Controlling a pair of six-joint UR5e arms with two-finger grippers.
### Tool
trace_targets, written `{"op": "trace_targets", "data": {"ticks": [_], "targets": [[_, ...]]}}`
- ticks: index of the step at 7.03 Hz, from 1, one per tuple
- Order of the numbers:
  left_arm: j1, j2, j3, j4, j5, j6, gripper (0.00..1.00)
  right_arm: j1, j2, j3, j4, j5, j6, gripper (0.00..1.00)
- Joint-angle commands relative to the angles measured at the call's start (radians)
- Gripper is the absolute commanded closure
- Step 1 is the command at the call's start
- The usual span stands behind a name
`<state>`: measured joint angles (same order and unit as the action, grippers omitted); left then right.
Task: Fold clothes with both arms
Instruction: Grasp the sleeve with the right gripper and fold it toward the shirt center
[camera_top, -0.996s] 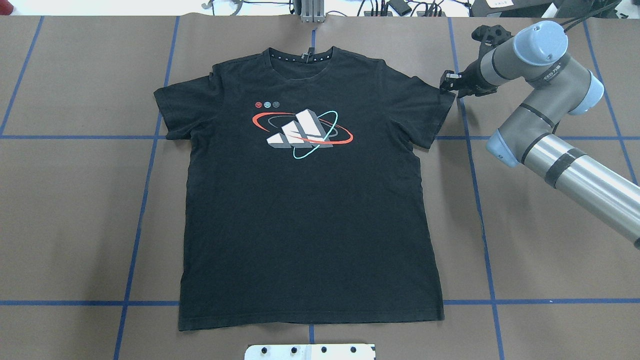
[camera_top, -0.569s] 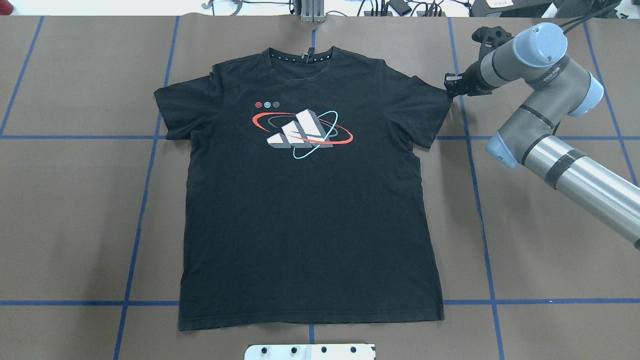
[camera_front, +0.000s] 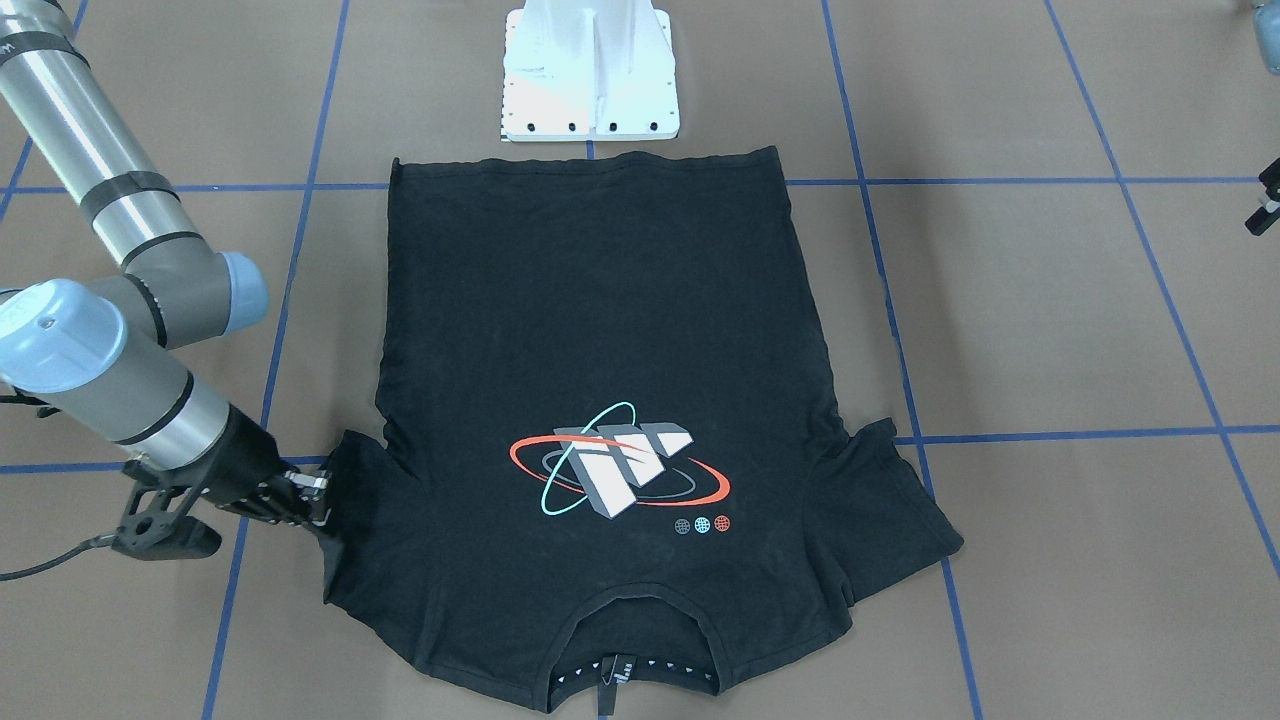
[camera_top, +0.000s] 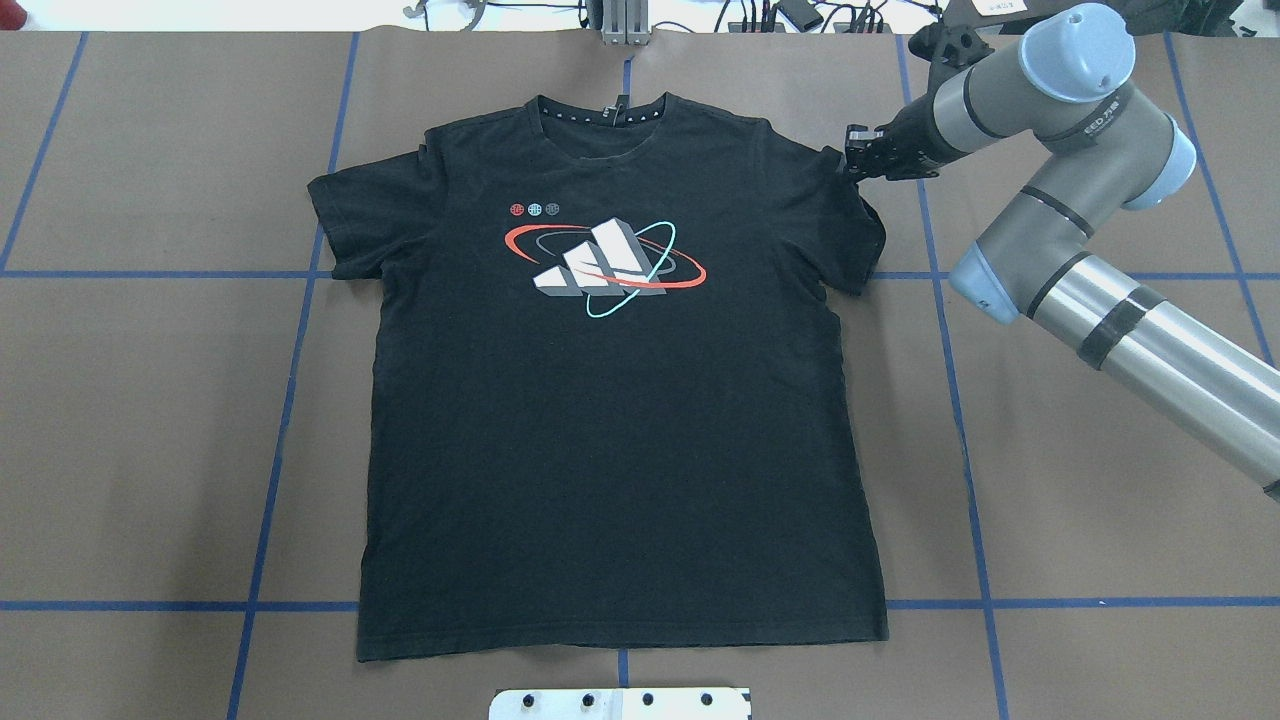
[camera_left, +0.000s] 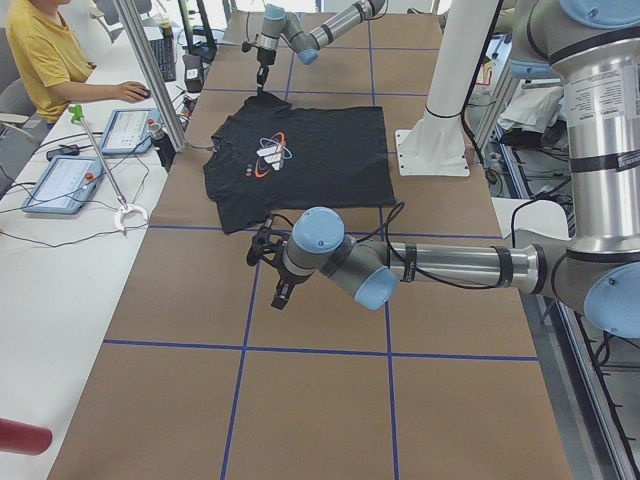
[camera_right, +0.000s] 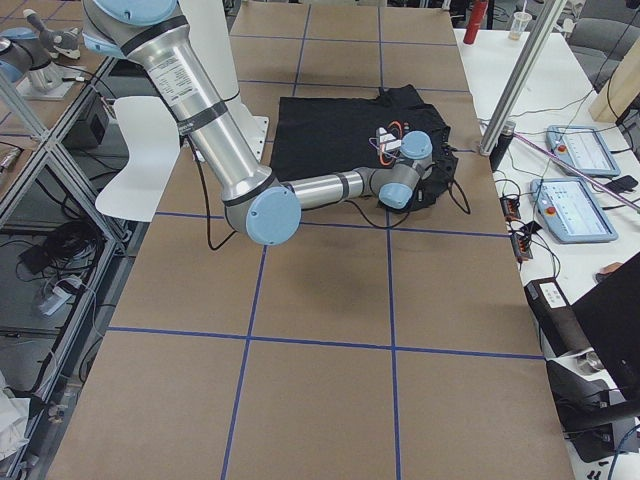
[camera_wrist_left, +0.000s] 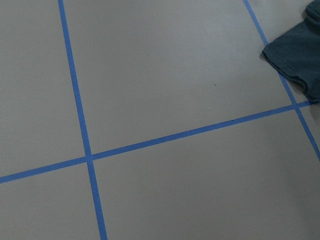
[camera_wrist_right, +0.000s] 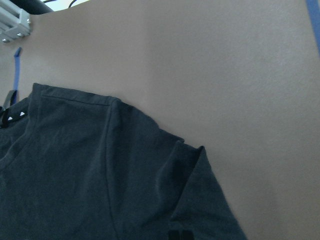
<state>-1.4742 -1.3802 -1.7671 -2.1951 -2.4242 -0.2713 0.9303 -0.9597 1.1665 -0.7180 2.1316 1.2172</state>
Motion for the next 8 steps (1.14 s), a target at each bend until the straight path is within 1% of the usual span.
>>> {"op": "trace_targets", "data": {"ticks": [1, 2, 3, 4, 5, 6, 8], "targets": [[0.0, 0.0, 0.0, 0.0, 0.0, 0.0, 0.0, -0.039, 0.085, 0.004, -0.096, -0.004, 0.028, 1.0], [0.0, 0.0, 0.0, 0.0, 0.0, 0.0, 0.0, -0.072, 0.135, 0.002, -0.179, -0.068, 0.027, 1.0], [0.0, -0.002, 0.001, 0.0, 0.0, 0.001, 0.0, -0.085, 0.147, -0.014, -0.201, -0.108, 0.022, 1.0], [0.0, -0.002, 0.0, 0.0, 0.0, 0.0, 0.0, -0.093, 0.183, -0.052, -0.202, -0.111, 0.024, 1.0], [0.0, -0.002, 0.0, 0.0, 0.002, 0.0, 0.0, -0.106, 0.196, -0.071, -0.201, -0.127, 0.024, 1.0], [0.0, -0.002, 0.0, 0.0, 0.002, 0.0, 0.0, -0.122, 0.203, -0.076, -0.201, -0.162, 0.034, 1.0], [0.0, -0.002, 0.0, 0.0, 0.002, -0.002, 0.0, -0.131, 0.239, -0.108, -0.202, -0.17, 0.05, 1.0]]}}
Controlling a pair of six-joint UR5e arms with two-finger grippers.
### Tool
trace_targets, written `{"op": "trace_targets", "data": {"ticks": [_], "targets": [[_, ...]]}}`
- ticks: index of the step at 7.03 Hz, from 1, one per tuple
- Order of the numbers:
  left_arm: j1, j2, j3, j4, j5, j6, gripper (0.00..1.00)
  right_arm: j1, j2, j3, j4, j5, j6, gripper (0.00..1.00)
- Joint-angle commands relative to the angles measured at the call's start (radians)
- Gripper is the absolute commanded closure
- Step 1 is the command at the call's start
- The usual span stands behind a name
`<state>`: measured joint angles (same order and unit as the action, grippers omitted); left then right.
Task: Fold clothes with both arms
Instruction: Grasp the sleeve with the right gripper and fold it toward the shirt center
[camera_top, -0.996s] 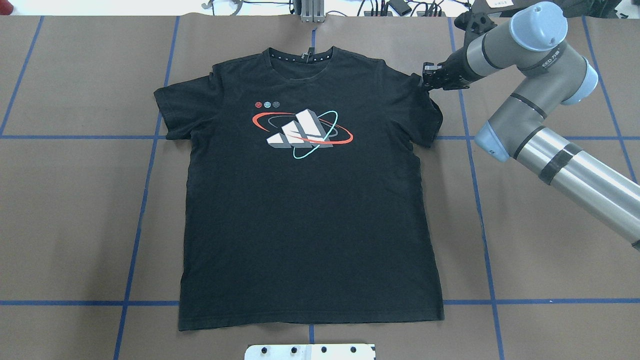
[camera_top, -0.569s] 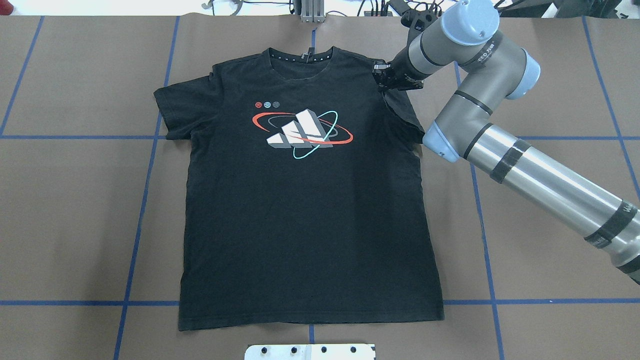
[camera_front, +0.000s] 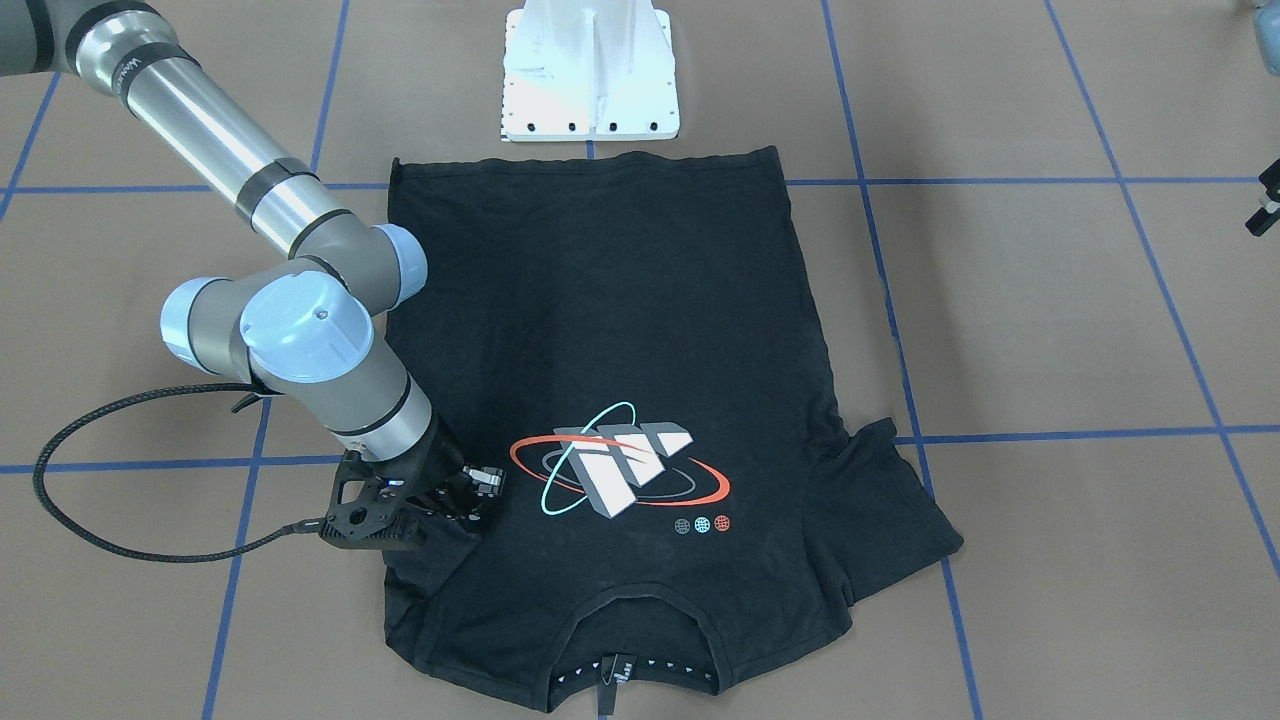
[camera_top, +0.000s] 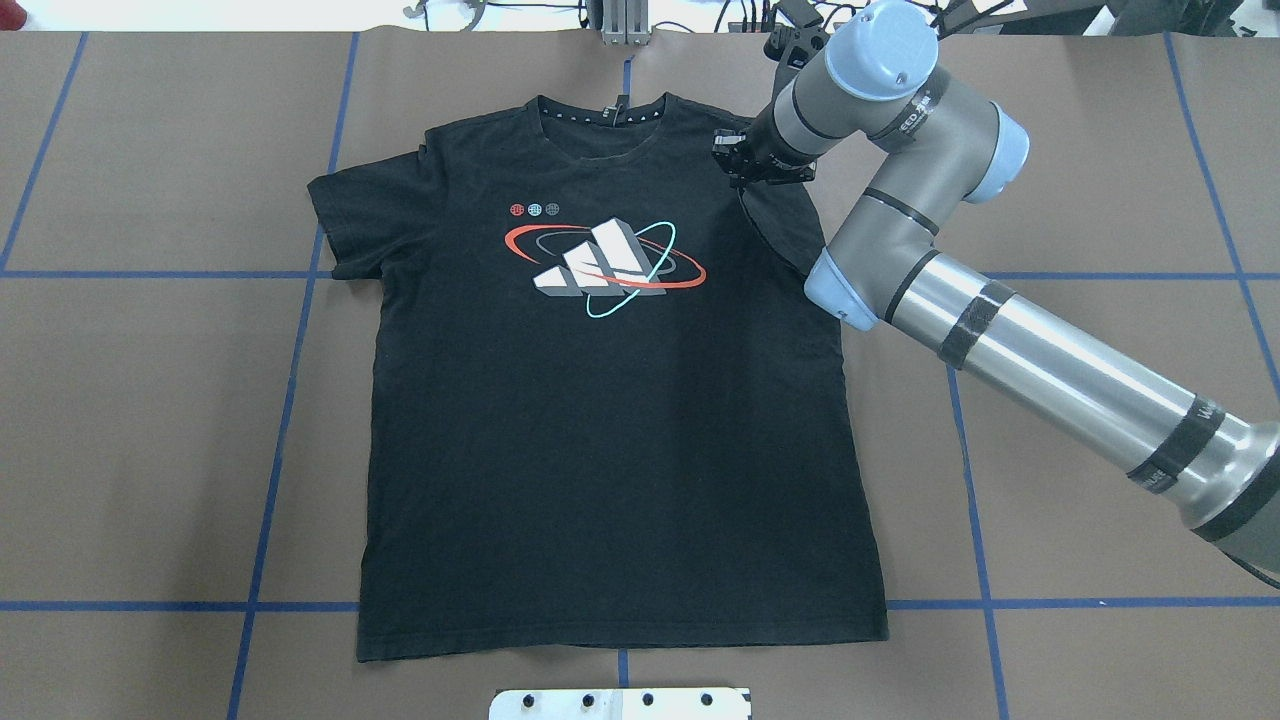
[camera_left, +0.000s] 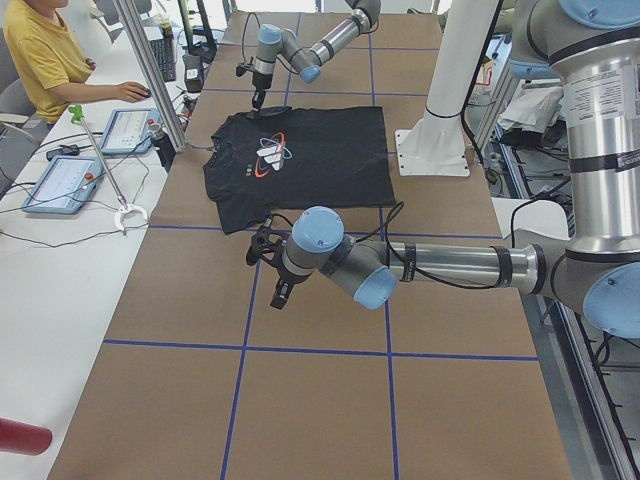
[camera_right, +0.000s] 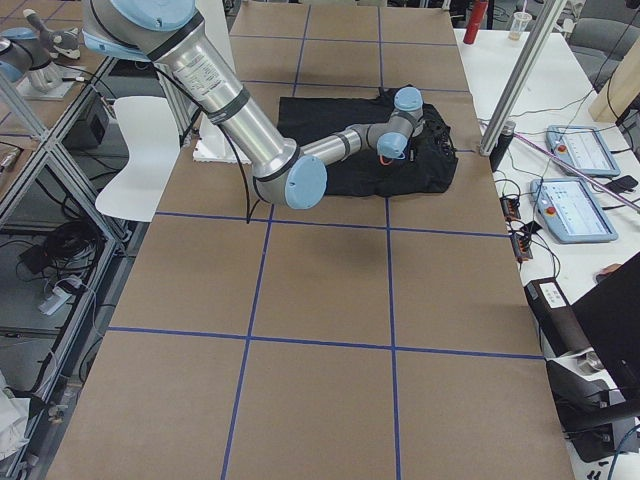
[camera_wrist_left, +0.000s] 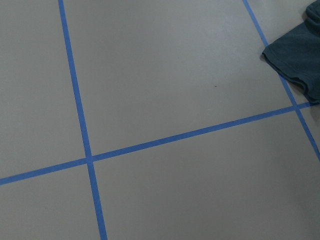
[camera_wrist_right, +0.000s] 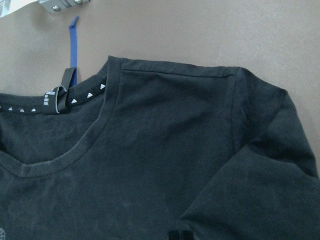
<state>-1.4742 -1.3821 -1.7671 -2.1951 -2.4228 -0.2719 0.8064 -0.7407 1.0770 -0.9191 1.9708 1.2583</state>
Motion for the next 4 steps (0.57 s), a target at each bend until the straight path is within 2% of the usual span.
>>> {"op": "trace_targets", "data": {"ticks": [1, 2, 3, 4], "targets": [[0.0, 0.0, 0.0, 0.0, 0.001, 0.0, 0.0, -0.009, 0.036, -0.037, 0.0, -0.009, 0.009, 1.0], [0.0, 0.0, 0.0, 0.0, 0.001, -0.001, 0.0, -0.012, 0.049, -0.051, 0.0, -0.015, 0.009, 1.0], [0.0, 0.0, 0.0, 0.0, -0.001, -0.001, 0.0, -0.015, 0.049, -0.052, 0.0, -0.026, 0.009, 0.61], [0.003, -0.003, 0.001, 0.0, -0.002, -0.001, 0.0, -0.015, 0.049, -0.052, 0.002, -0.026, 0.012, 0.01]]}}
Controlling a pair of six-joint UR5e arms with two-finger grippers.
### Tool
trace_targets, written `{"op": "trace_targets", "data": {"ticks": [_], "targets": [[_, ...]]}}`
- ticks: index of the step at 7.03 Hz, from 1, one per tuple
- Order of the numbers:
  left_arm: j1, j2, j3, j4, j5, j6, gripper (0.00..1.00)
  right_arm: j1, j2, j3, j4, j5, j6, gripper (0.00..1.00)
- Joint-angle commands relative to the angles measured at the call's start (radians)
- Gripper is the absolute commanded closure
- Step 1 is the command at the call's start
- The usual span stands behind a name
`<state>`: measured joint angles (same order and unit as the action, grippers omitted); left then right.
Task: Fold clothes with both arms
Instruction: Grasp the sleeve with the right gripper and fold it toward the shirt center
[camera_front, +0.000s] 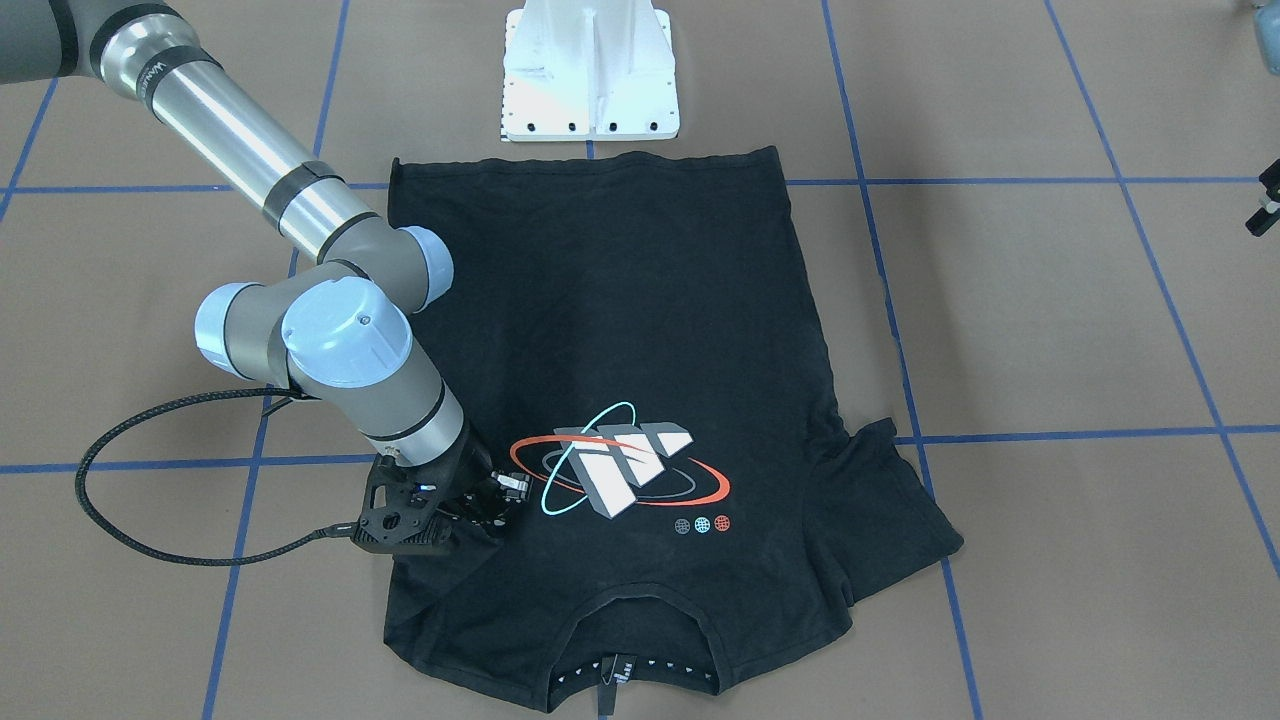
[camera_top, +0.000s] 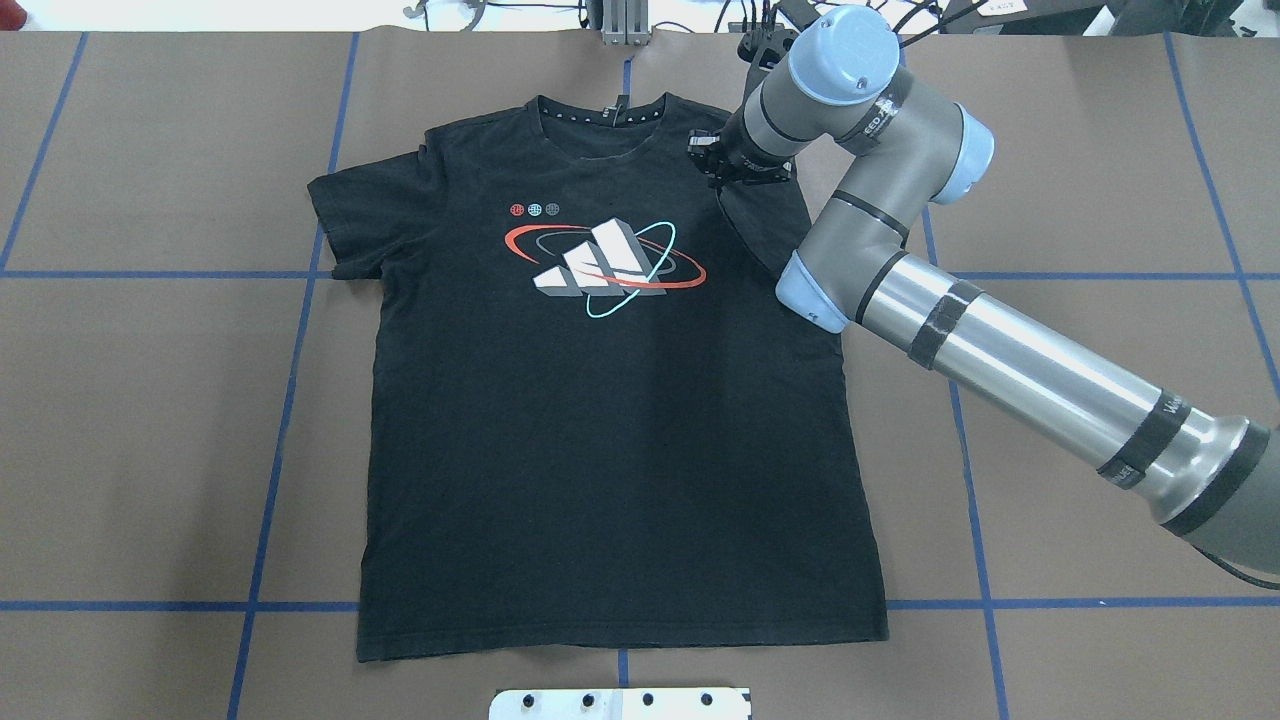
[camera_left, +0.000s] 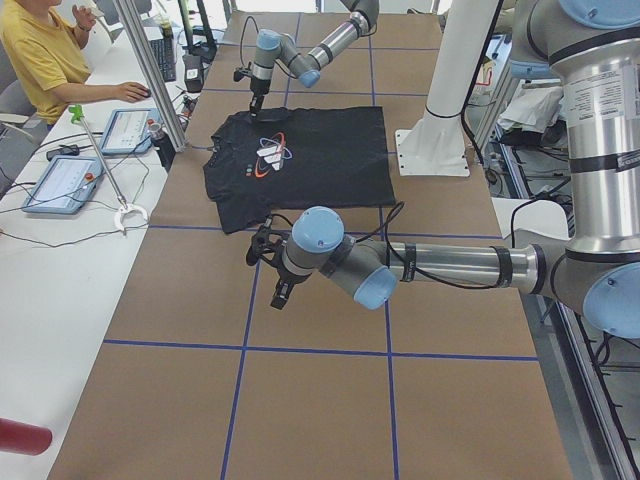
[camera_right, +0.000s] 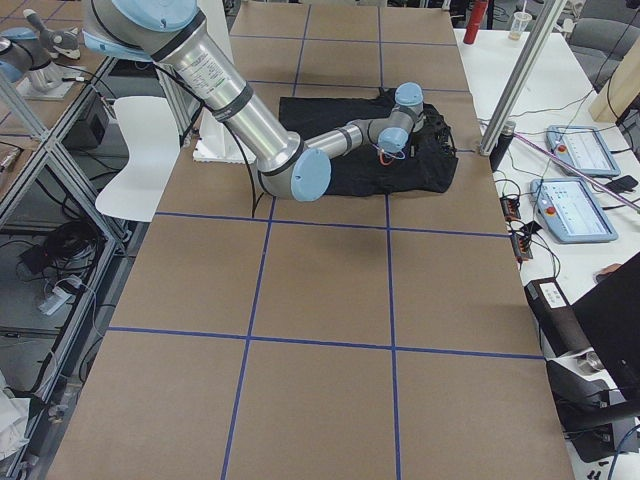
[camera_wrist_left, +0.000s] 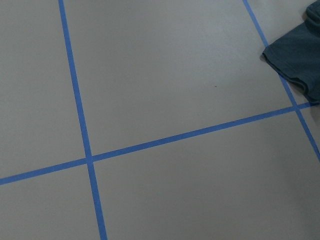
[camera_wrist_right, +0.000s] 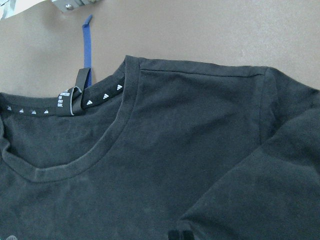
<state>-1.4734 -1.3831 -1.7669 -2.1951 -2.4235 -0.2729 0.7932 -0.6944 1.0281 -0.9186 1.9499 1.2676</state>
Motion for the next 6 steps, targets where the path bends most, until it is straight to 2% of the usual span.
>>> {"op": "trace_targets", "data": {"ticks": [1, 2, 3, 4, 5, 6], "targets": [[0.008, -0.02, 0.0, -0.003, -0.011, -0.037, 0.0, -0.009, 0.003, 0.0, 0.001, -0.005, 0.001, 0.0], [0.055, -0.081, 0.003, 0.0, -0.009, -0.13, 0.0, -0.008, 0.001, 0.016, 0.006, -0.003, 0.006, 0.0], [0.115, -0.165, 0.015, -0.002, -0.002, -0.208, 0.0, 0.003, -0.016, 0.085, -0.006, 0.032, 0.009, 0.0], [0.207, -0.256, 0.024, 0.001, 0.0, -0.28, 0.0, 0.036, -0.057, 0.149, -0.047, 0.137, 0.025, 0.0], [0.285, -0.363, 0.077, 0.0, 0.013, -0.367, 0.0, 0.073, -0.127, 0.235, -0.069, 0.214, 0.027, 0.0], [0.368, -0.504, 0.204, 0.0, 0.039, -0.377, 0.0, 0.113, -0.246, 0.344, -0.068, 0.269, 0.022, 0.0]]}}
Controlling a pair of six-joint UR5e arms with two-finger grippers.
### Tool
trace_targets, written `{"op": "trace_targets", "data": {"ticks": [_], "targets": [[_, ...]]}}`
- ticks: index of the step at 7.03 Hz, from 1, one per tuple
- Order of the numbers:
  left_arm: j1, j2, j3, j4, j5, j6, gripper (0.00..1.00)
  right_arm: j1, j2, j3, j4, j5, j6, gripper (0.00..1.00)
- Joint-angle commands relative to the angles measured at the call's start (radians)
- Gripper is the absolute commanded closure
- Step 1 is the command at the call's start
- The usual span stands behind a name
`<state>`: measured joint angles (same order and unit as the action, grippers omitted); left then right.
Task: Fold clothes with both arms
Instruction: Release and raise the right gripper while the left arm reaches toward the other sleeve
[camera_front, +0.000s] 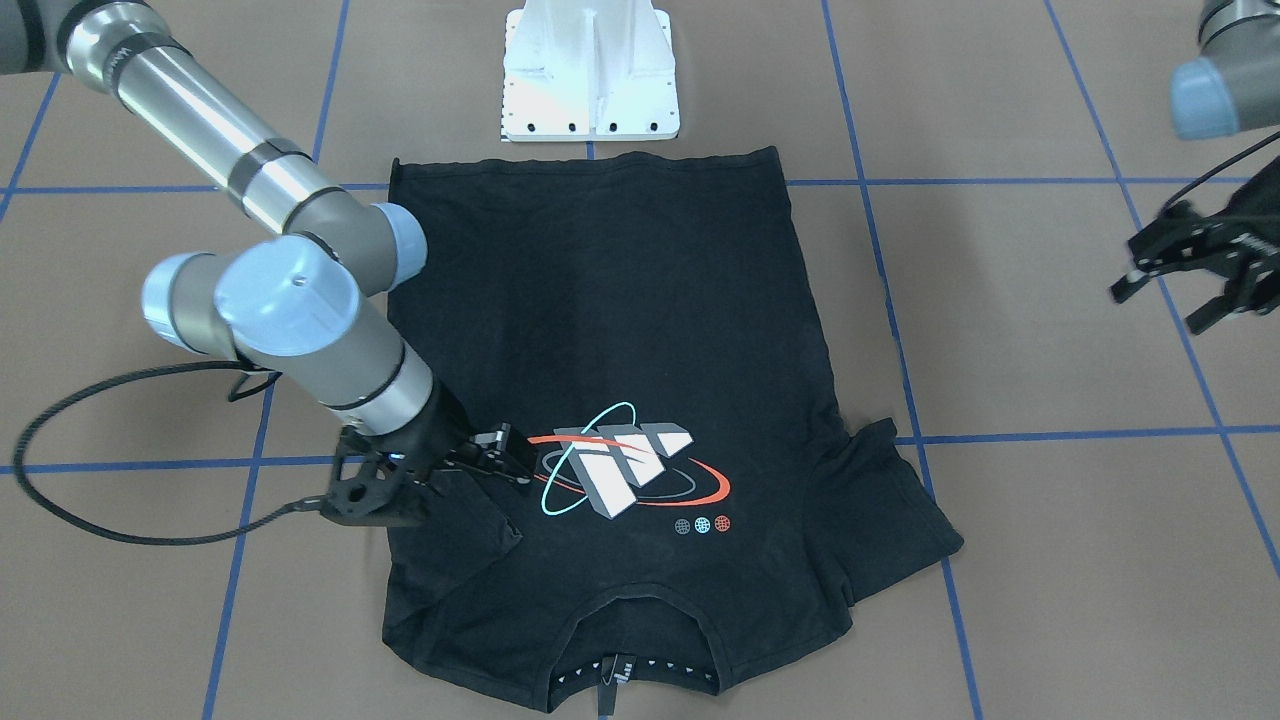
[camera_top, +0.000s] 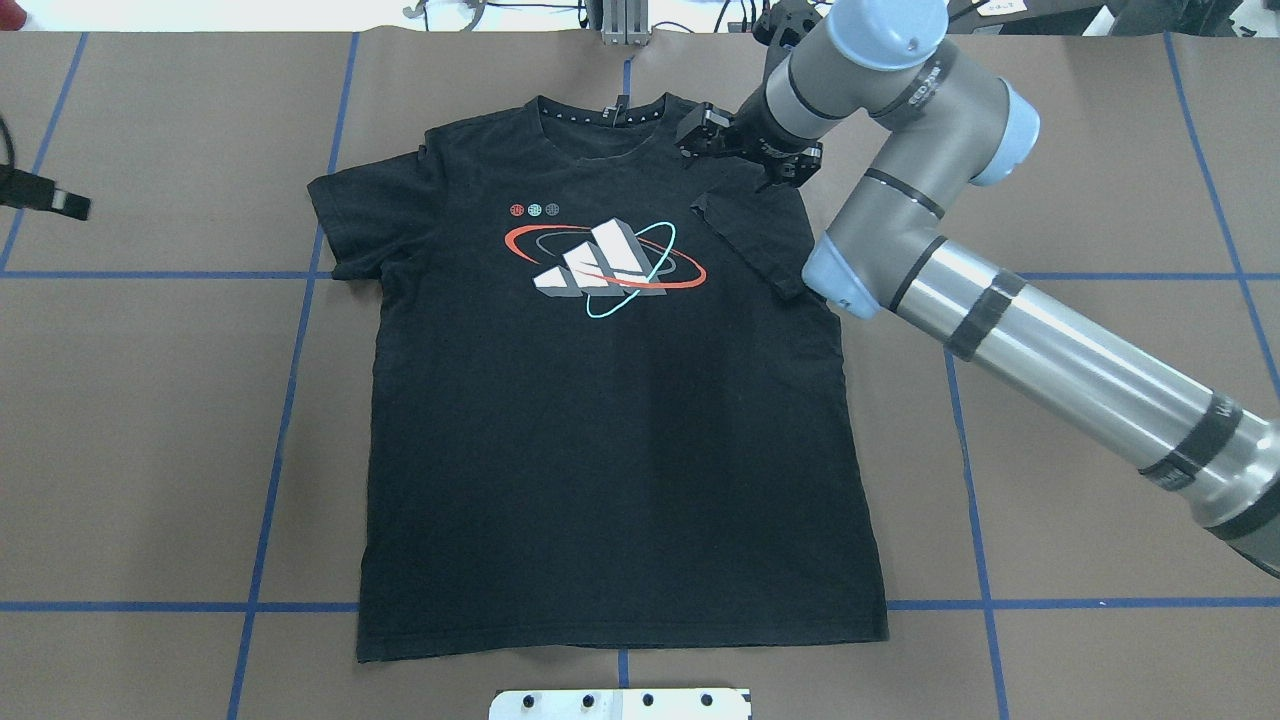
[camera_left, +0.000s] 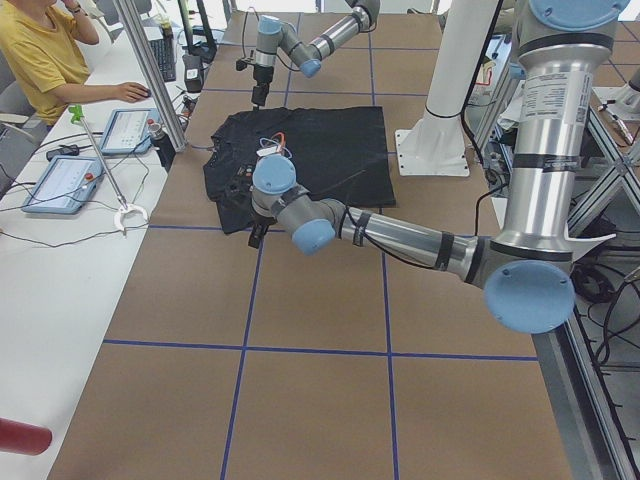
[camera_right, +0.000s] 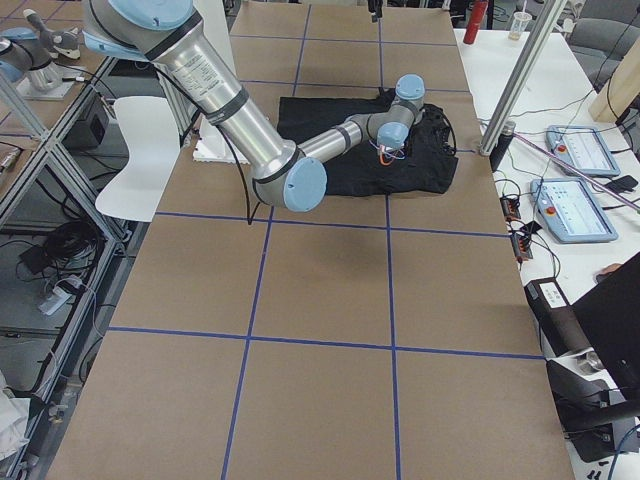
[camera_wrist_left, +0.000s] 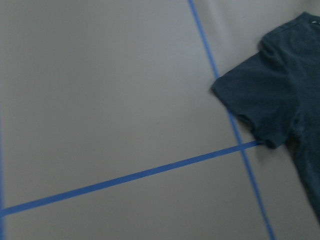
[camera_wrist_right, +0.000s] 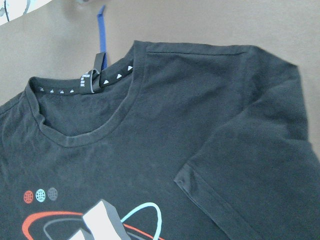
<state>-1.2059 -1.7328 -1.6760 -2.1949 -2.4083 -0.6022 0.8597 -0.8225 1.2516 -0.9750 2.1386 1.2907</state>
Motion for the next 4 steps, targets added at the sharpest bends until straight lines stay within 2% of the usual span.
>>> {"op": "trace_targets", "data": {"ticks": [1, 2, 3, 4], "targets": [[0.145, -0.361, 0.344, -0.002, 0.028, -0.048, 0.0, 0.071, -0.198, 0.185, -0.01, 0.114, -0.013, 0.0], [0.155, -0.436, 0.484, -0.017, 0.049, -0.039, 0.01, 0.079, -0.249, 0.234, -0.008, 0.118, -0.014, 0.0], [0.155, -0.456, 0.606, -0.154, 0.172, -0.038, 0.01, 0.081, -0.276, 0.264, -0.007, 0.116, -0.013, 0.0], [0.128, -0.455, 0.652, -0.199, 0.196, -0.033, 0.02, 0.082, -0.279, 0.273, -0.008, 0.115, -0.013, 0.0]]}}
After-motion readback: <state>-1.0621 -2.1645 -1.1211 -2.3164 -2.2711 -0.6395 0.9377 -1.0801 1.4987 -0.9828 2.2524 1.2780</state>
